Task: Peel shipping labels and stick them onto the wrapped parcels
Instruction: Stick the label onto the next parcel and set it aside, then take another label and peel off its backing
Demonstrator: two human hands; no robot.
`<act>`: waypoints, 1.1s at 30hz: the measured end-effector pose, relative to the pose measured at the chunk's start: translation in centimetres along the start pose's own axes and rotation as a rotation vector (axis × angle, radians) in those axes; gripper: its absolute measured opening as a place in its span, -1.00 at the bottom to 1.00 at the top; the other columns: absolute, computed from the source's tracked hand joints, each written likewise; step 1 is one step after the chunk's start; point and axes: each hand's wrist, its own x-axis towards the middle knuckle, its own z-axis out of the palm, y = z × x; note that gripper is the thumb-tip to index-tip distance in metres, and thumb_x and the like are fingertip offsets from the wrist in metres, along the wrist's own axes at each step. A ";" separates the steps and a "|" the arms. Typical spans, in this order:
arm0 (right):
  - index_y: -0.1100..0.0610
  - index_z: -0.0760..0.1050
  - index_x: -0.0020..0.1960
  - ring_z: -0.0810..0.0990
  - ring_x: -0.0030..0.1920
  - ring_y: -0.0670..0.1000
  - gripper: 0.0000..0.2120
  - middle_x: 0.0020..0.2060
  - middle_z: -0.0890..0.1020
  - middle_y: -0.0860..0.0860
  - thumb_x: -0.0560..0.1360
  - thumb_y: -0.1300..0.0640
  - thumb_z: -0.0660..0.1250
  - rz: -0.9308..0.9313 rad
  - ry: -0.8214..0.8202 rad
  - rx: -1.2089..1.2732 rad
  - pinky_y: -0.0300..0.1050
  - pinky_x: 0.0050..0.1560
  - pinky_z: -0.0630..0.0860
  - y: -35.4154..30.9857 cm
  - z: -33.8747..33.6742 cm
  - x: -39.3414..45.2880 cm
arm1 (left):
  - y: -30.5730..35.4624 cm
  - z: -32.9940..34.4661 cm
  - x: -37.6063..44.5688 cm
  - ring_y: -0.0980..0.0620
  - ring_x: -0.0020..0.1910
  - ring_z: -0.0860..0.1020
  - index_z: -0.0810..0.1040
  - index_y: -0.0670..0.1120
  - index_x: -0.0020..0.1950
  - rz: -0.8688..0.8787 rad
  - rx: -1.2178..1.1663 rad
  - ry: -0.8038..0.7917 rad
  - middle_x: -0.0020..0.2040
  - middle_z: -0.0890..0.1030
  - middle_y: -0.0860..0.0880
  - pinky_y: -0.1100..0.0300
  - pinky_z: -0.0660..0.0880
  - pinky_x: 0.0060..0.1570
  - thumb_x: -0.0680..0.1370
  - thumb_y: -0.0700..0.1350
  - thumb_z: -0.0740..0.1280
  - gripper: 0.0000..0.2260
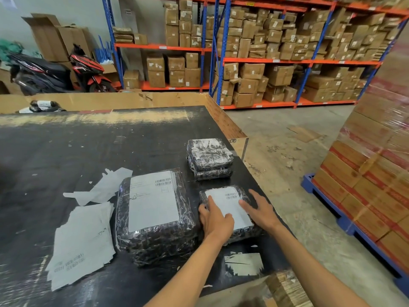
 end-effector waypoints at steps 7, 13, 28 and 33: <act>0.03 0.53 0.27 0.67 0.06 0.03 -0.74 0.02 0.66 0.02 0.64 -0.03 0.26 -0.326 0.119 0.397 0.08 0.10 0.61 -9.6 -1.6 -1.1 | 6.2 -5.6 -2.1 0.15 0.28 0.47 0.29 0.07 0.50 0.526 -0.153 0.058 0.36 0.40 0.04 0.27 0.45 0.20 0.63 -0.11 0.26 -0.56; -0.02 0.58 0.17 0.71 -0.01 -0.08 -0.80 0.01 0.71 -0.02 0.67 0.01 0.21 -0.504 -0.099 0.387 -0.20 -0.07 0.64 -19.0 1.4 -2.8 | 6.0 -14.1 -3.8 0.13 -0.21 0.66 0.62 0.08 0.10 0.682 -0.221 0.164 -0.16 0.69 0.05 0.28 0.56 -0.22 0.58 -0.20 0.31 -0.79; 0.15 0.35 0.44 0.61 0.13 0.15 -0.62 0.23 0.59 0.21 0.62 0.24 0.15 -0.383 -0.557 0.134 -0.01 0.10 0.52 -30.2 20.9 -8.7 | -13.6 -29.6 -2.4 -0.09 0.01 0.59 0.65 -0.03 0.07 0.008 -0.046 0.724 0.07 0.67 -0.08 0.07 0.51 0.03 0.55 -0.18 0.33 -0.84; 0.26 0.26 0.46 0.44 0.36 0.24 -0.56 0.40 0.42 0.22 0.61 0.21 0.16 -0.288 -0.610 -0.140 0.05 0.28 0.46 -27.7 27.1 -10.7 | -20.0 -29.2 -1.4 -0.20 0.38 0.37 0.50 0.01 0.38 -0.157 0.316 0.583 0.40 0.44 -0.13 -0.07 0.30 0.33 0.53 -0.12 0.36 -0.60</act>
